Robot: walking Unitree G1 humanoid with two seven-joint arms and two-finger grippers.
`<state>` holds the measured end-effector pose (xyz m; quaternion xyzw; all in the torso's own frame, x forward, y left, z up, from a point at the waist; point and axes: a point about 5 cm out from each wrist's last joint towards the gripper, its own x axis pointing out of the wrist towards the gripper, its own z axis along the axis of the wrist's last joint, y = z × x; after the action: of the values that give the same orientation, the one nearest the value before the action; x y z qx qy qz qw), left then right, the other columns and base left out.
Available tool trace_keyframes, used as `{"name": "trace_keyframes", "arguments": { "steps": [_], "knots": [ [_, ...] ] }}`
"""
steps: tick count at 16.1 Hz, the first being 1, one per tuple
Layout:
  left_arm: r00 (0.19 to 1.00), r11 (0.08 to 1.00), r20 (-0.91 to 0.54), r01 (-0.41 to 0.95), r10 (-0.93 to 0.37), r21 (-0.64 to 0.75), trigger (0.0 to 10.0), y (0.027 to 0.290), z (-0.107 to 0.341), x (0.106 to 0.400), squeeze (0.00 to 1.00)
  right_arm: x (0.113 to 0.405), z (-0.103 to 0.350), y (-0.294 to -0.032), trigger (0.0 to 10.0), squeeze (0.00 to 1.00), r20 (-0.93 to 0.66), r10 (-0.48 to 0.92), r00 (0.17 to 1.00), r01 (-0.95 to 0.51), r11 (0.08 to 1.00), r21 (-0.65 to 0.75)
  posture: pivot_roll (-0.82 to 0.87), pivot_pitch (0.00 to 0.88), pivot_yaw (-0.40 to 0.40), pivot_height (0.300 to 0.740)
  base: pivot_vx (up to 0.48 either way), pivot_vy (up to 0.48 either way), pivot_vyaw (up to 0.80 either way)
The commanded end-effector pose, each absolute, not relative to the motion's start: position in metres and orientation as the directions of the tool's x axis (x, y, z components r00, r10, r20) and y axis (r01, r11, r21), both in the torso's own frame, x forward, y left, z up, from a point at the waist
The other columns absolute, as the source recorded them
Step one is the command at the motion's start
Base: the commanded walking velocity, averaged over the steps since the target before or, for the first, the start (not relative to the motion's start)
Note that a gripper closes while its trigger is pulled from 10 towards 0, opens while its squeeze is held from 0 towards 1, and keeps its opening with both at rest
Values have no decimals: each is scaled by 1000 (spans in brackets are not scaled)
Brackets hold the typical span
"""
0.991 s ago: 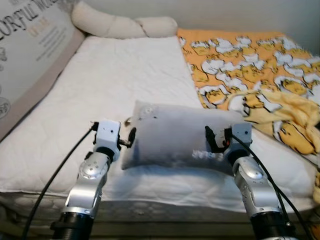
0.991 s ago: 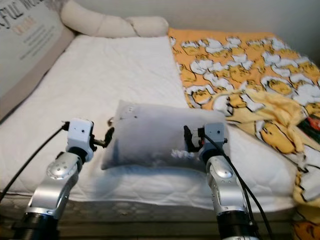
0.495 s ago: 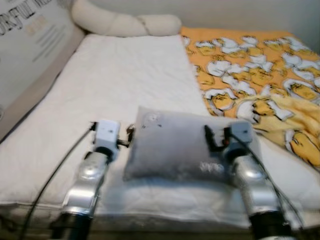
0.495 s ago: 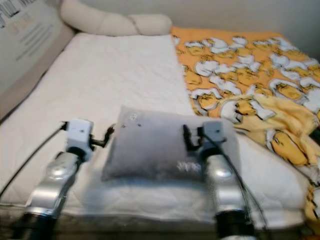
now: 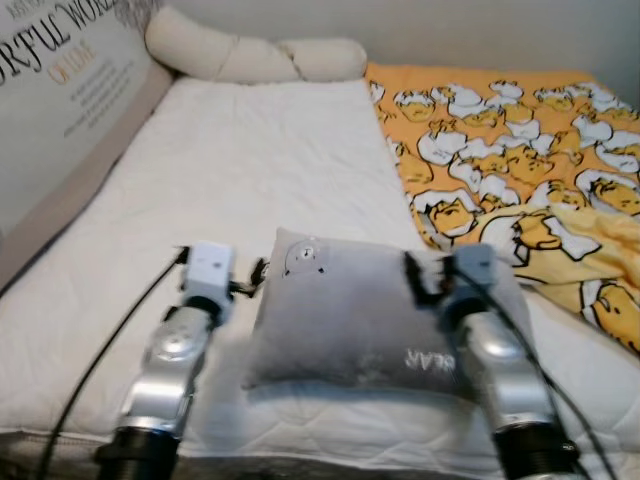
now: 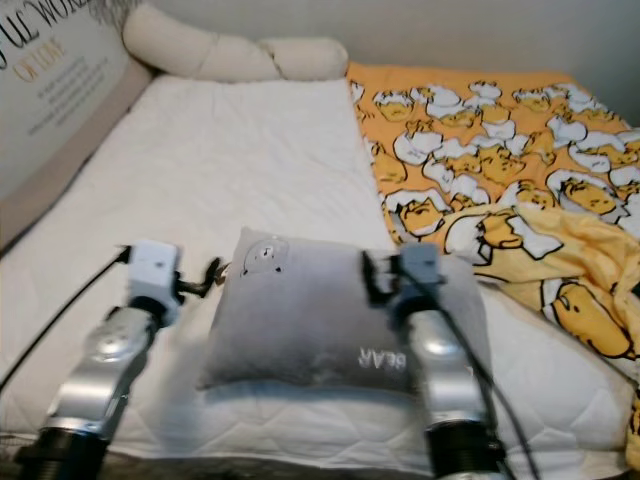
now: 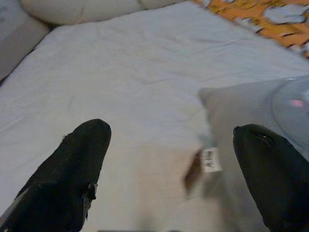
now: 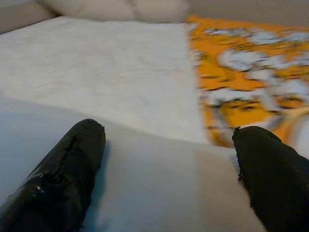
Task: Clean up the room
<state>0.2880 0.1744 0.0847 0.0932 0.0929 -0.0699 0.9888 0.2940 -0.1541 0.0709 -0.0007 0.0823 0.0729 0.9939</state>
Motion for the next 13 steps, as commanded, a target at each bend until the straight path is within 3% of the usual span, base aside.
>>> {"name": "trace_keyframes", "arguments": {
  "steps": [1, 2, 3, 7, 8, 9, 10, 13],
  "knots": [
    [974, 972, -189, 159, -125, 175, 10000, 171, 87, 289, 239, 295, 73, -160, 10000, 969, -162, 130, 978, -133, 991, -5, -33, 0, -8, 740, 0, 0, 0],
    [974, 972, -190, 159, -125, 175, 10000, 171, 87, 289, 235, 294, 73, -160, 10000, 761, -164, 131, 978, -134, 991, -4, -33, 0, -8, 740, 0, 0, 0],
    [974, 972, -191, 159, -125, 176, 10000, 171, 87, 289, 235, 294, 72, -159, 10000, 663, -165, 133, 977, -135, 991, -4, -32, 0, -8, 740, 0, 0, 0],
    [974, 971, -191, 160, -126, 179, 10000, 171, 87, 289, 235, 294, 72, -159, 10000, 424, -165, 132, 977, -135, 991, -5, -32, 0, -8, 740, 0, 0, 0],
    [973, 970, -190, 163, -128, 183, 10000, 171, 87, 289, 235, 295, 73, -160, 10000, 200, -163, 131, 978, -134, 991, -7, -33, 0, -8, 740, 0, 0, 0],
    [973, 969, -190, 165, -130, 185, 10000, 171, 87, 289, 235, 295, 73, -160, 10000, 200, -161, 130, 978, -133, 991, -8, -33, 0, -8, 740, 0, 0, 0],
    [972, 960, -179, 189, -153, 207, 10000, 171, 91, 289, 231, 296, 76, -163, 10000, 0, -147, 102, 984, -106, 994, -19, -37, 0, -1, 740, 0, 0, 0],
    [980, 964, -151, 162, -131, 211, 10000, 180, 99, 290, 224, 299, 84, -185, 10000, 0, -121, 14, 993, -21, 998, -51, -31, 0, -8, 740, 0, 0, 0]
  ]
}}
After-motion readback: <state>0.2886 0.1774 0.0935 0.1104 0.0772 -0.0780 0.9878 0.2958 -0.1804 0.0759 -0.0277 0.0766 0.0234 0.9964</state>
